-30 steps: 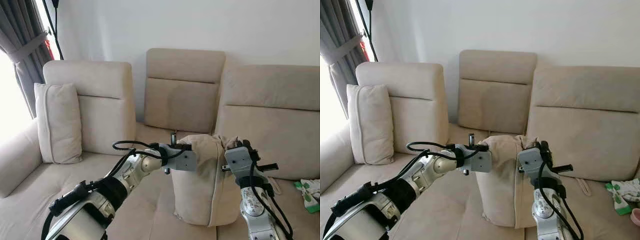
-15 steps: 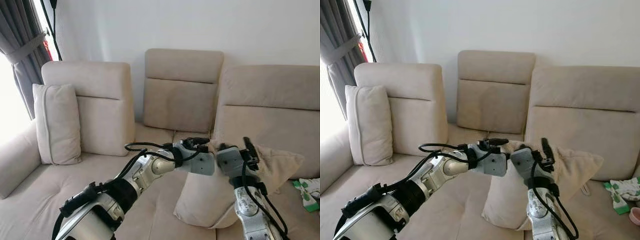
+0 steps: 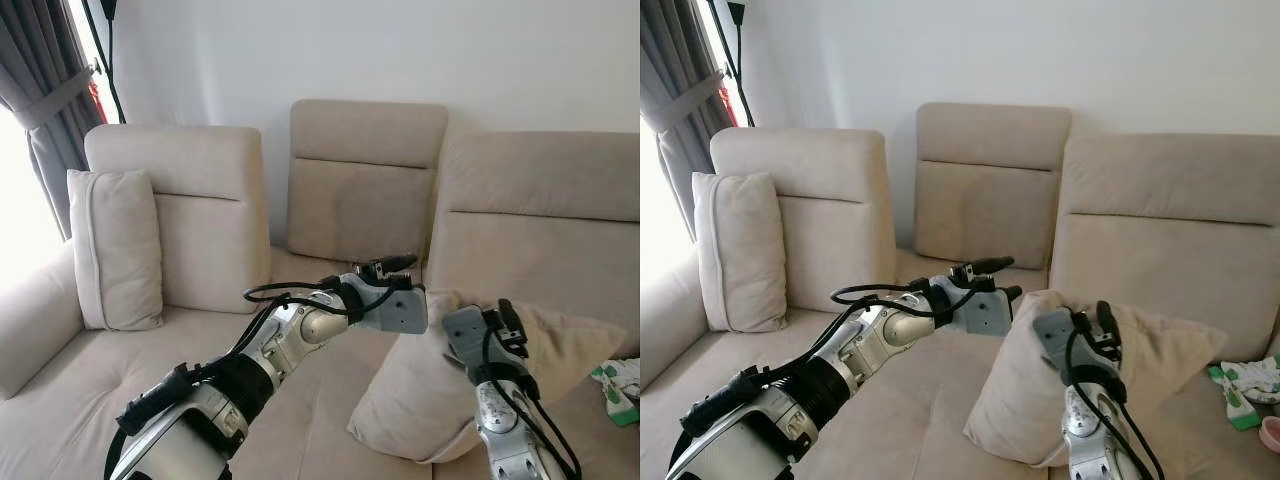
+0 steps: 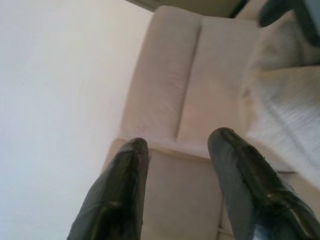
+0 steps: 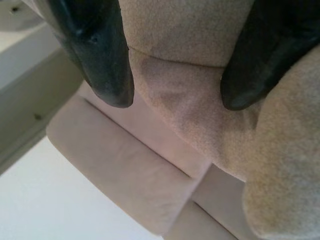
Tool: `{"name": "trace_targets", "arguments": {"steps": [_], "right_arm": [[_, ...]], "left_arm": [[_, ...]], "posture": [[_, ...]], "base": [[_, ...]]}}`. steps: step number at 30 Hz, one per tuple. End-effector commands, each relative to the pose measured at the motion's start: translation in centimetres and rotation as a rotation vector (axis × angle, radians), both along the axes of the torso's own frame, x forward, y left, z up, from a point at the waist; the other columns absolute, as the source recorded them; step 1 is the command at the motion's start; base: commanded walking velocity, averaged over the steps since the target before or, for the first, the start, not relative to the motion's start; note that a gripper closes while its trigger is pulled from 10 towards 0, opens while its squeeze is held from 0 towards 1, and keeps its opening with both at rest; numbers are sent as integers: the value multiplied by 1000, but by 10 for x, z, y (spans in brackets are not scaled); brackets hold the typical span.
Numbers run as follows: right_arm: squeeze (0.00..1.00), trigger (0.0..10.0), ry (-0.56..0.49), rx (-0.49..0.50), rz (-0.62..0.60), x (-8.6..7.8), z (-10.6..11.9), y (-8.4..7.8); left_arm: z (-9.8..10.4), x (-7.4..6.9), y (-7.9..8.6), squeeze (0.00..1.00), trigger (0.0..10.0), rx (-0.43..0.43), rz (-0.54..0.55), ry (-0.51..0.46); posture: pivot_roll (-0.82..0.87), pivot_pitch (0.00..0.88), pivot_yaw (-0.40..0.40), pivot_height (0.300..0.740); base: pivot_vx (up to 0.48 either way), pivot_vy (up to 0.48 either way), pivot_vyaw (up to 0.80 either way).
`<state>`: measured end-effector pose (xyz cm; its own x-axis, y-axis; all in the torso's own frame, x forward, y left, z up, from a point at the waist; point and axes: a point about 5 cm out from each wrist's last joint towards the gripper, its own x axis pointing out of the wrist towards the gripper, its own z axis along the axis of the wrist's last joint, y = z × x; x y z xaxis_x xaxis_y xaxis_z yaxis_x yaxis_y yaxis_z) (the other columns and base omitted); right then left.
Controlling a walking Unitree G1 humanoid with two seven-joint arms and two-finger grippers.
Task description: Move the pillow to the sofa from floor
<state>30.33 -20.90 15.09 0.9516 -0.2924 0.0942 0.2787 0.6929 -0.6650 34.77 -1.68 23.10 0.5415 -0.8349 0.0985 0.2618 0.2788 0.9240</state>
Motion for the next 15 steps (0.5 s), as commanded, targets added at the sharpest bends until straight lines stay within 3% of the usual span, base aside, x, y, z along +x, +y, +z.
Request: {"name": "trace_targets", "arguments": {"steps": [1, 3, 4, 5, 6, 8, 11, 15], "right_arm": [[0, 10000, 126, 59, -45, -2, -23, -11], [0, 10000, 130, 71, -49, -1, -24, -12], [0, 4667, 138, 93, -52, -1, -25, -14], [0, 4667, 138, 93, -52, -1, -25, -14], [0, 1098, 140, 97, -54, 0, -25, -14], [0, 1098, 146, 100, -58, 0, -25, -15], [0, 0, 150, 105, -67, 1, -26, -17], [0, 0, 138, 109, -83, 3, -23, -23]], "left_arm": [[11, 3, 4, 0, 10000, -39, 19, -35], [12, 3, 4, 0, 10000, -50, 24, -42], [17, 4, 6, 0, 10000, -79, 30, -59], [17, 4, 6, 0, 10000, -79, 30, -59], [19, 4, 6, 0, 10000, -94, 33, -66], [21, 4, 7, 0, 10000, -107, 36, -73], [26, 4, 8, 0, 10000, -132, 38, -92], [36, 3, 10, 0, 10000, -198, 37, -124]], "posture": [[-157, 0, 64, 740], [-157, 0, 64, 740], [-156, 0, 62, 740], [-156, 0, 62, 740], [-154, 0, 60, 740], [-154, 0, 60, 740], [-151, 0, 57, 740], [-148, 0, 57, 740]], "base": [[0, 0, 0], [0, 0, 0], [0, 0, 0], [0, 0, 0], [0, 0, 0], [0, 0, 0], [0, 0, 0], [0, 0, 0]]}}
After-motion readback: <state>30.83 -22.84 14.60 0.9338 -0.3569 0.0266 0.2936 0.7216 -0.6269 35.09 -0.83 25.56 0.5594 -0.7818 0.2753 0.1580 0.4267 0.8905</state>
